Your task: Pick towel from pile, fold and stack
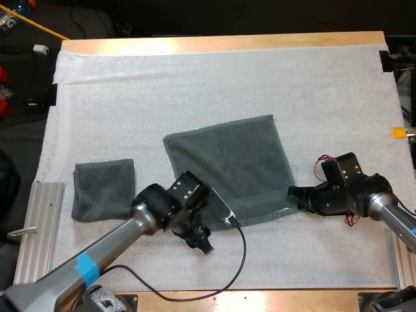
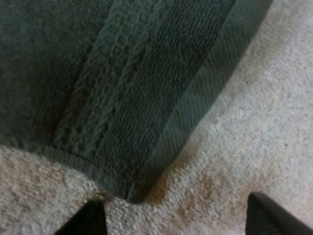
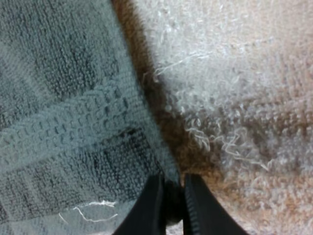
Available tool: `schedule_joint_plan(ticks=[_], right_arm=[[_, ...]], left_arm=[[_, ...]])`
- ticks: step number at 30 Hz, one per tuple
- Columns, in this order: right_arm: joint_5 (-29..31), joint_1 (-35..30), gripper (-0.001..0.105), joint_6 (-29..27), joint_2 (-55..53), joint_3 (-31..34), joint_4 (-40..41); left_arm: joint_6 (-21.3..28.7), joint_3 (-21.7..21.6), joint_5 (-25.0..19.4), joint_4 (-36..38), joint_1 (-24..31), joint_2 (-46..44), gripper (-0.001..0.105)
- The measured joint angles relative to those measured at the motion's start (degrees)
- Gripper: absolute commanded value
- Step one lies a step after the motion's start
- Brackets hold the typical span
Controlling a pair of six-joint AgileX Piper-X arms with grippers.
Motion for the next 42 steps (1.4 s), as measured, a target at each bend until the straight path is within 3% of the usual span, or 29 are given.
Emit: schedule_joint_plan(ticks=[10, 20, 27, 34, 36, 41, 42], right_arm=[[0.00, 0.00, 0.000, 0.00, 0.00, 0.00, 0.00], [0.08, 0.00, 0.000, 0.00, 0.00, 0.00, 0.00], [0.08, 0.00, 0.000, 0.00, 0.00, 0.00, 0.00], [0.08, 0.00, 0.000, 0.00, 0.00, 0.00, 0.00], [0.08, 0.00, 0.000, 0.00, 0.00, 0.00, 0.00], [0.08, 0.00, 0.000, 0.00, 0.00, 0.00, 0.00], [0.08, 0.00, 0.000, 0.00, 0.00, 0.00, 0.00]], left_arm=[[-0.73, 0.00, -2.95, -3.36, 0.00, 8.10, 0.055], [-0.99, 0.00, -3.09, -4.88, 0.00, 10.00, 0.028], [-0.99, 0.00, -3.09, -4.88, 0.00, 10.00, 0.017], [-1.03, 0.00, -3.09, -6.11, 0.00, 10.00, 0.018], [-1.03, 0.00, -3.09, -6.12, 0.00, 10.00, 0.024], [-1.03, 0.00, -3.20, -6.12, 0.00, 10.00, 0.051], [-1.03, 0.00, -3.68, -5.90, 0.00, 10.00, 0.052]])
